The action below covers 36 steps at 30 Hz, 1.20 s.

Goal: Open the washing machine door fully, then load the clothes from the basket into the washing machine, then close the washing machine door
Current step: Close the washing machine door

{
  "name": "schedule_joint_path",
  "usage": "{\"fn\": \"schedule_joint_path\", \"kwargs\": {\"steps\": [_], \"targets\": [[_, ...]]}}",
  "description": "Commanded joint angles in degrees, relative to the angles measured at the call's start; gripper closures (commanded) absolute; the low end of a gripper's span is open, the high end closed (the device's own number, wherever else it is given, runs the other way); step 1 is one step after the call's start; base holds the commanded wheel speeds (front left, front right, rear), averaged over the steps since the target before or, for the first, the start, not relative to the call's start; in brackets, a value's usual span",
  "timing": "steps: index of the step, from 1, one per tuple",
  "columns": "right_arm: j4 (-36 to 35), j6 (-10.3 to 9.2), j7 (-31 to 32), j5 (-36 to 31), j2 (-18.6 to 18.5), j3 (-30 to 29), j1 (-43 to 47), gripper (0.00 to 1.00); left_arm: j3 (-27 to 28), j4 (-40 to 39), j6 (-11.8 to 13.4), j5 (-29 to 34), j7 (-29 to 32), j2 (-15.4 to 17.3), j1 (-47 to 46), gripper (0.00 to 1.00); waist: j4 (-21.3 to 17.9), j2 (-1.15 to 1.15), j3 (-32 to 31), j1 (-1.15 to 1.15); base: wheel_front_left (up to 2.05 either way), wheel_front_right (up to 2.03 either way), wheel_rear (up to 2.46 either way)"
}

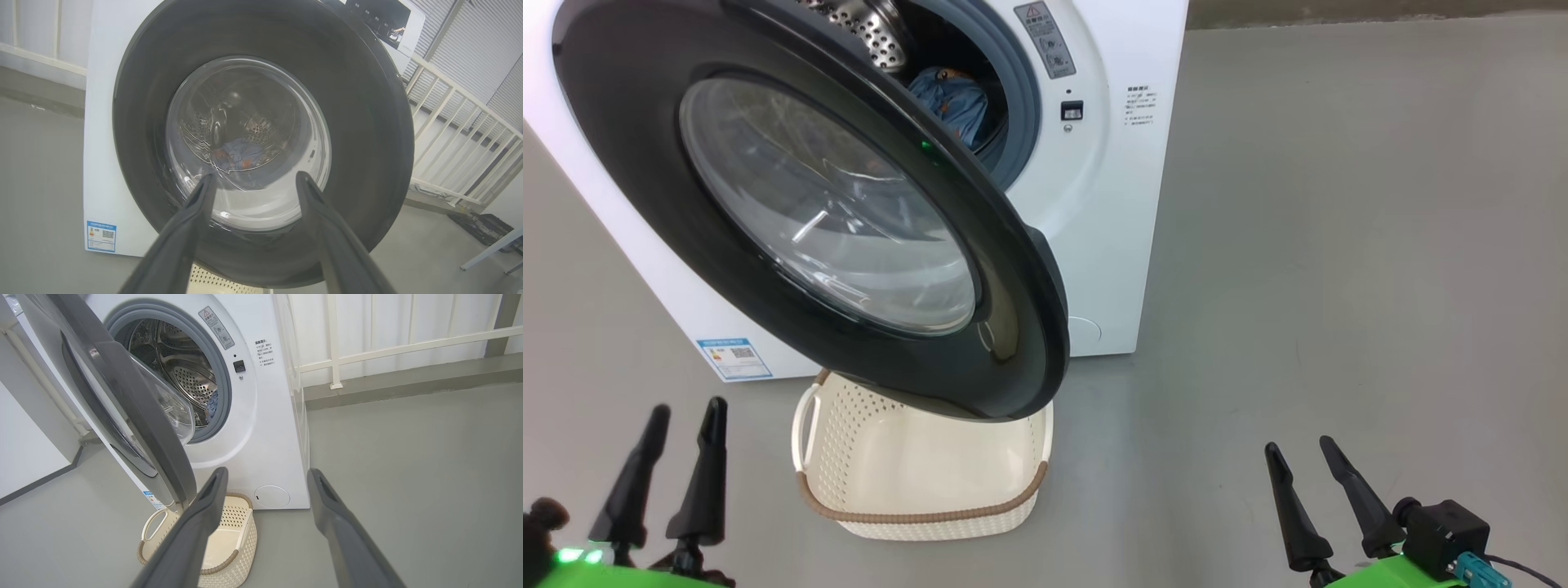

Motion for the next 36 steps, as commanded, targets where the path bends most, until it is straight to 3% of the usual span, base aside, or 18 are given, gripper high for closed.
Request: {"fn": "schedule_joint_path", "kwargs": {"steps": [1, 7, 14, 25, 36], "targets": [[-1.7, 0.16, -0.3, 0.1, 0.0, 1.4, -0.6, 0.00, 3.1, -1.0, -0.1, 2.6, -0.7, 1.2, -1.6, 0.00, 0.0, 0.00, 0.0, 0.00, 0.00, 0.00, 0.00], [-2.3, 0.16, -0.3, 0.3, 0.0, 1.5, -0.8, 0.00, 7.2, -3.5, -0.1, 17.5, -0.7, -4.3, -0.2, 0.00, -0.3, 0.00, 0.2, 0.00, 0.00, 0.00, 0.00], [-2.9, 0.16, -0.3, 0.5, 0.0, 1.7, -1.1, 0.00, 8.2, -4.4, -0.1, 28.7, -0.8, -7.7, 2.6, 0.00, -1.0, 0.00, 0.7, 0.00, 0.00, 0.00, 0.00], [-3.3, 0.16, -0.3, 0.6, 0.0, 1.1, -1.0, 0.00, 11.4, -3.2, -0.1, 37.3, -0.8, -13.7, 5.4, 0.00, -1.1, 0.00, 1.2, 0.00, 0.00, 0.00, 0.00], [-3.6, 0.16, -0.3, 0.5, 0.0, 0.8, -1.0, 0.00, 11.7, -1.6, -0.1, 41.2, -0.8, -15.4, 6.1, 0.00, -1.3, 0.00, 1.7, 0.00, 0.00, 0.00, 0.00]]}}
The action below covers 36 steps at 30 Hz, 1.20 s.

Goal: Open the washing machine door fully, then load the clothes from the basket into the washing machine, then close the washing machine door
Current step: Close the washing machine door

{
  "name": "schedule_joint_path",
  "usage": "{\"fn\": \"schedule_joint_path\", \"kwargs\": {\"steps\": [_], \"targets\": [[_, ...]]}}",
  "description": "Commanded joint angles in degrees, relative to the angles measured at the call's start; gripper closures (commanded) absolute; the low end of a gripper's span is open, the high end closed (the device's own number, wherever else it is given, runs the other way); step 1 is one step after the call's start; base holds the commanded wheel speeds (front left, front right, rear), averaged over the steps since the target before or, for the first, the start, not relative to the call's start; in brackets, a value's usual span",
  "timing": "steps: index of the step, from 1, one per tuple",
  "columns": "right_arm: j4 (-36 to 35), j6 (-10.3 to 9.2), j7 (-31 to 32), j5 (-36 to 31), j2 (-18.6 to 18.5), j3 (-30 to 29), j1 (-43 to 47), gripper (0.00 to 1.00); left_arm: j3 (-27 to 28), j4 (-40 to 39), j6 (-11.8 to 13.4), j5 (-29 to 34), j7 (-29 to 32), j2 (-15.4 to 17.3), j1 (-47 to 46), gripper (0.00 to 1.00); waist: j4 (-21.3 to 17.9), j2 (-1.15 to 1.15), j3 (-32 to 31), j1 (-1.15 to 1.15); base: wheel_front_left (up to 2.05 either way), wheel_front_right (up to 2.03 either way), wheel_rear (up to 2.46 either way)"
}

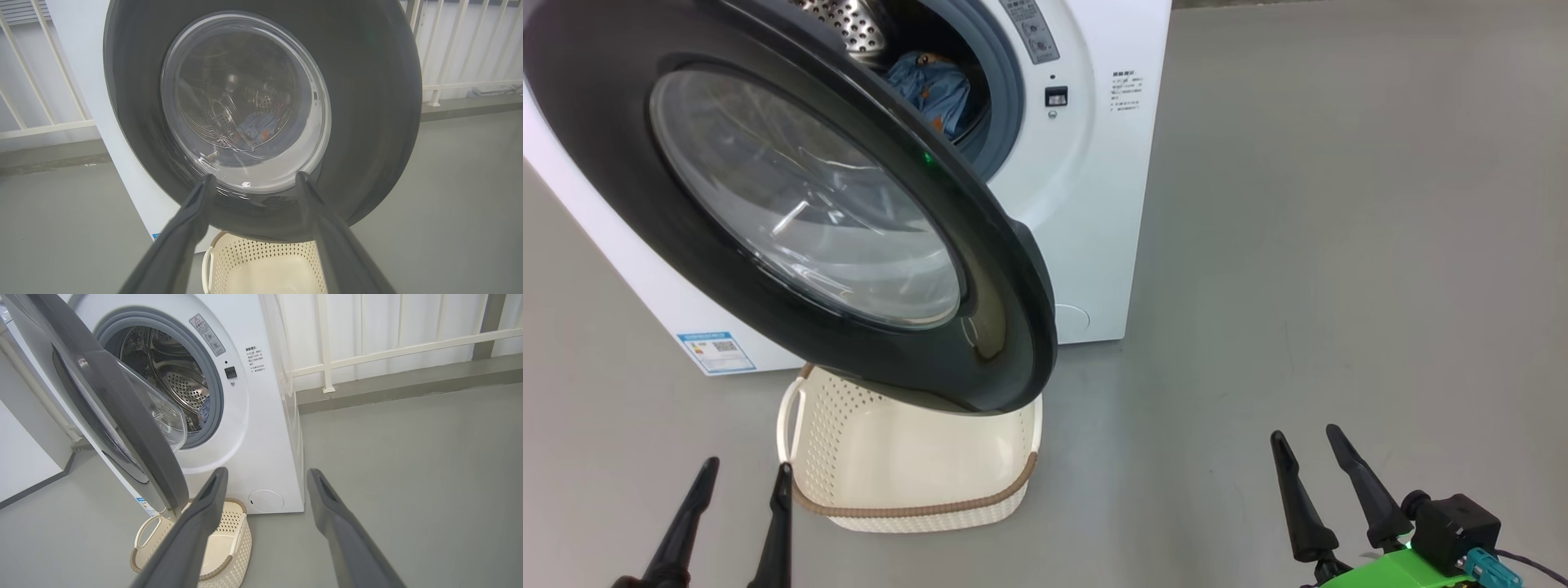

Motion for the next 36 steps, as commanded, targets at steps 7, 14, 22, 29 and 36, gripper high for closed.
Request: {"fn": "schedule_joint_path", "kwargs": {"steps": [7, 14, 22, 29, 36], "targets": [[-1.6, 0.16, -0.3, 0.2, -0.1, 1.3, -1.0, 0.00, 2.4, 0.4, -0.1, 0.8, -0.4, -0.6, -1.1, 0.00, 0.0, 0.00, 0.3, 0.00, 0.00, 0.00, 0.00], [-1.7, 0.16, -0.3, 0.2, -0.1, 1.2, -1.0, 0.00, 2.8, 0.8, -0.1, 1.2, -0.4, -1.0, -1.3, 0.00, 0.3, 0.00, 0.5, 0.00, 0.00, 0.00, 0.00], [-1.4, 0.16, -0.3, 0.1, -0.1, 1.3, -1.4, 0.00, 2.8, 0.8, -0.1, 1.4, -0.4, -1.2, -1.7, 0.00, 0.3, 0.00, 1.0, 0.00, 0.00, 0.00, 0.00], [-1.1, 0.16, -0.3, 0.1, -0.1, 1.2, -1.4, 0.73, 2.6, 1.1, -0.1, 1.1, -0.4, -1.4, -1.7, 0.00, 0.4, 0.00, 0.7, 0.00, 0.00, 0.00, 0.00], [-0.8, 0.16, -0.3, 0.2, -0.1, 1.4, -1.1, 1.00, 2.5, 1.1, -0.1, 0.8, -0.4, -1.5, -1.3, 0.00, 0.6, 0.00, 0.1, 0.00, 0.00, 0.00, 0.00]]}}
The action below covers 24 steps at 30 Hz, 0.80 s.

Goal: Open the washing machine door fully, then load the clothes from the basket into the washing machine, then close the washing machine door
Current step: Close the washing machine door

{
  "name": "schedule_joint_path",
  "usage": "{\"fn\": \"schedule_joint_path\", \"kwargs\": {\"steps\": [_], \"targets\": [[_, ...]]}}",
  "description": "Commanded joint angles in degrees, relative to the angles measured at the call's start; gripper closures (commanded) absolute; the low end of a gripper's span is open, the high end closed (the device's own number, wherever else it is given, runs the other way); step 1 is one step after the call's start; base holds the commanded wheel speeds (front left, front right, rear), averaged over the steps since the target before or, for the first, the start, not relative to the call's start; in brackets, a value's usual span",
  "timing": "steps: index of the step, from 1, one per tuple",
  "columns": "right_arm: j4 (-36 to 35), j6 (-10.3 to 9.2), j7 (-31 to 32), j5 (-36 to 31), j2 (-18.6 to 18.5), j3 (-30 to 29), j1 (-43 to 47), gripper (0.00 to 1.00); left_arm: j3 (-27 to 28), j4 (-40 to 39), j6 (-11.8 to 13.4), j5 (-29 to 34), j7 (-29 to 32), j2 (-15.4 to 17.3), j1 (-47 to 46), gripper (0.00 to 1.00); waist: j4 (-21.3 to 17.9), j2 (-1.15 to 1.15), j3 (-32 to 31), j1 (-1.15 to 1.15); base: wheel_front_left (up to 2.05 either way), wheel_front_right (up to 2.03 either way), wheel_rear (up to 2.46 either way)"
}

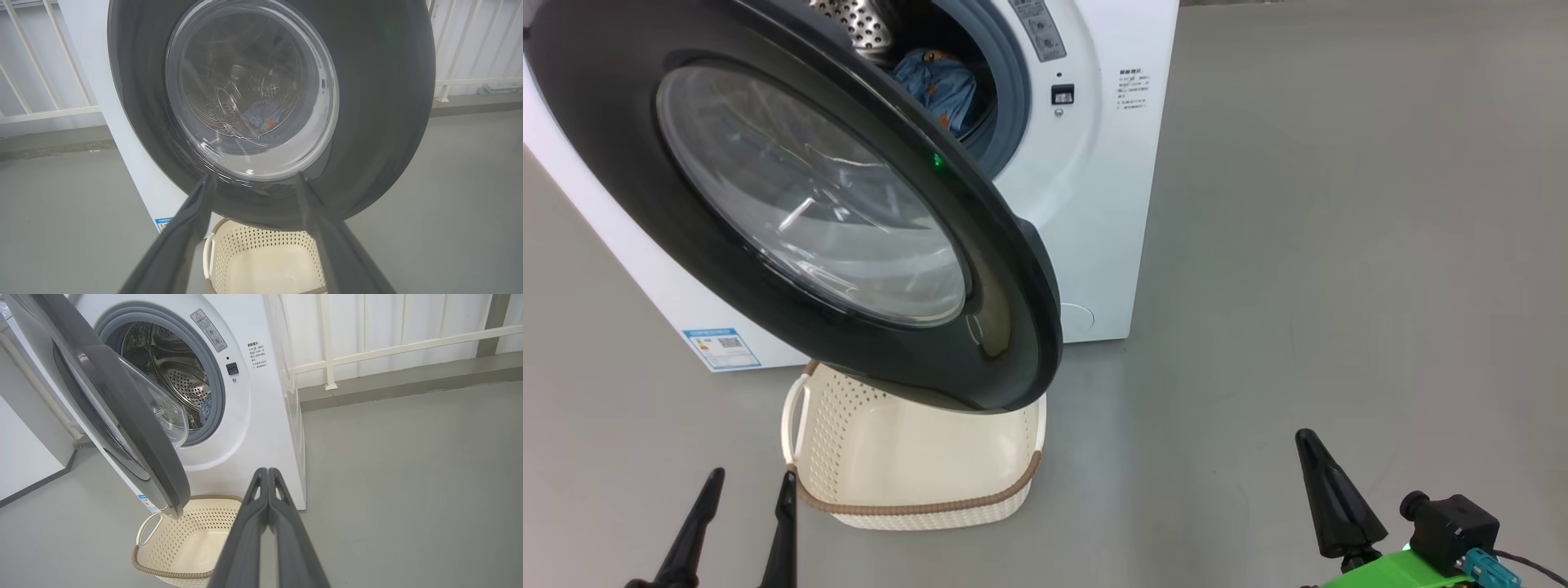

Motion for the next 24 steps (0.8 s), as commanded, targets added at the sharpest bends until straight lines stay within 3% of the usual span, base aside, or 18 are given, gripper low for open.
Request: {"fn": "schedule_joint_path", "kwargs": {"steps": [1, 8, 15, 24], "targets": [[-1.2, 0.16, -0.3, 0.2, -0.1, 1.4, -1.0, 1.00, 1.8, -1.1, -0.1, -0.2, -0.4, 0.2, -1.2, 0.00, 0.0, 0.00, -0.1, 0.00, 0.00, 0.00, 0.00], [-4.2, 0.16, -0.3, 0.6, -0.1, 0.8, -1.5, 1.00, 1.8, -1.3, -0.1, -0.3, -0.4, 0.3, -1.1, 0.00, -0.1, 0.00, -0.1, 0.00, 0.00, 0.00, 0.00], [-16.4, 0.16, -0.3, 1.6, -0.1, 1.2, -4.4, 1.00, 1.6, -1.5, -0.1, -0.5, -0.4, 0.5, -1.1, 0.00, 0.0, 0.00, 0.1, 0.00, 0.00, 0.00, 0.00], [-32.3, 0.16, -0.3, 2.7, -0.9, 10.9, -10.7, 1.00, 0.3, -1.1, -0.1, -1.0, -0.4, 0.4, -1.9, 0.00, 1.1, 0.00, 0.2, 0.00, 0.00, 0.00, 0.00]]}}
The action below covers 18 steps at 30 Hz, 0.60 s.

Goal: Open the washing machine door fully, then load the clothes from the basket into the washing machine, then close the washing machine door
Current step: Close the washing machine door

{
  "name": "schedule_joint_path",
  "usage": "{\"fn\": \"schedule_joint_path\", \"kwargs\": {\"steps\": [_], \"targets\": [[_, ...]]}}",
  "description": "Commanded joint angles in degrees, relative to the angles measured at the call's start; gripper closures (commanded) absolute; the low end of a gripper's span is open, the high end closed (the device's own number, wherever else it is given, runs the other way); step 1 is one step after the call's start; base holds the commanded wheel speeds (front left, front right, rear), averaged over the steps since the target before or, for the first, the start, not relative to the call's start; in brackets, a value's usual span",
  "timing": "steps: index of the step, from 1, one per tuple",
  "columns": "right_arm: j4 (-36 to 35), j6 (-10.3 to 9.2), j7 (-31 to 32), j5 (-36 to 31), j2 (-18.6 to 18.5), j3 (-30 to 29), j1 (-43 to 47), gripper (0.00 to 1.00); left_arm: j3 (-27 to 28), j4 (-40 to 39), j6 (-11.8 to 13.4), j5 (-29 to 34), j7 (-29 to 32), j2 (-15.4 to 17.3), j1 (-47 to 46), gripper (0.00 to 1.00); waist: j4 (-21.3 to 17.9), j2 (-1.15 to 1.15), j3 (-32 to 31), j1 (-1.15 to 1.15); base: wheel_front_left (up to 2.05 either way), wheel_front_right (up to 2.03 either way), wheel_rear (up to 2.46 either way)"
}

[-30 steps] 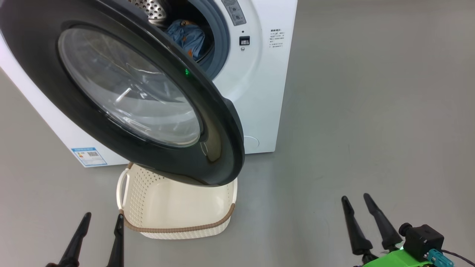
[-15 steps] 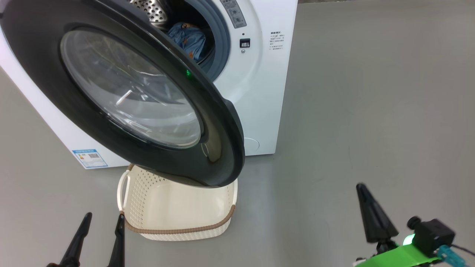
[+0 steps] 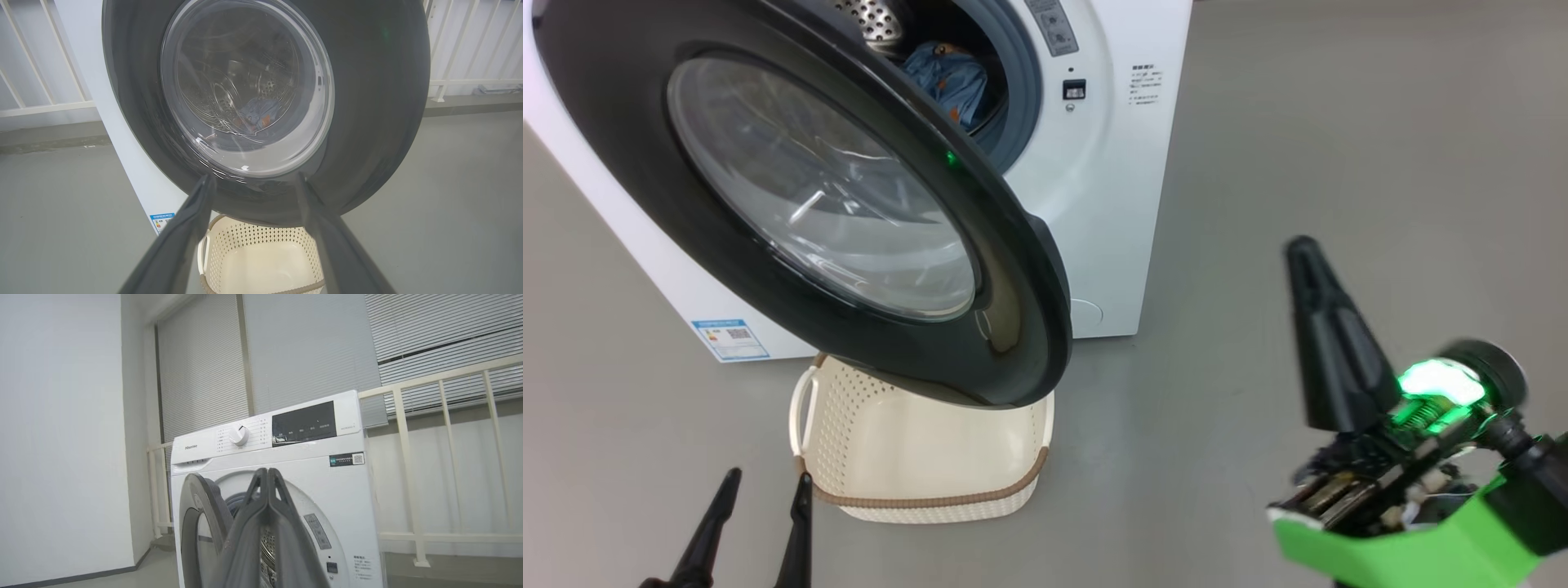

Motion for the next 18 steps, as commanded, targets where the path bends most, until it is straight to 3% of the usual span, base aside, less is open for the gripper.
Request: {"fn": "schedule_joint_path", "kwargs": {"steps": [1, 8, 18], "targets": [[-2.6, 0.16, -0.3, 1.1, -0.2, 3.2, -2.6, 1.00, 1.6, -1.1, -0.1, -0.4, -0.4, 0.5, -1.9, 0.00, 0.3, 0.00, -0.1, 0.00, 0.00, 0.00, 0.00], [-4.5, 0.16, -0.3, 4.9, -2.6, 18.5, -7.9, 1.00, 0.3, -0.9, -0.1, -0.7, -0.4, 0.5, -2.9, 0.00, 2.3, 0.00, -0.2, 0.00, 0.00, 0.00, 0.00], [6.4, 0.16, -0.3, 11.8, -5.1, 31.0, -8.7, 1.00, -0.7, -1.5, -0.1, -1.1, -0.4, 0.6, -3.3, 0.00, 5.7, 0.00, 0.5, 0.00, 0.00, 0.00, 0.00]]}}
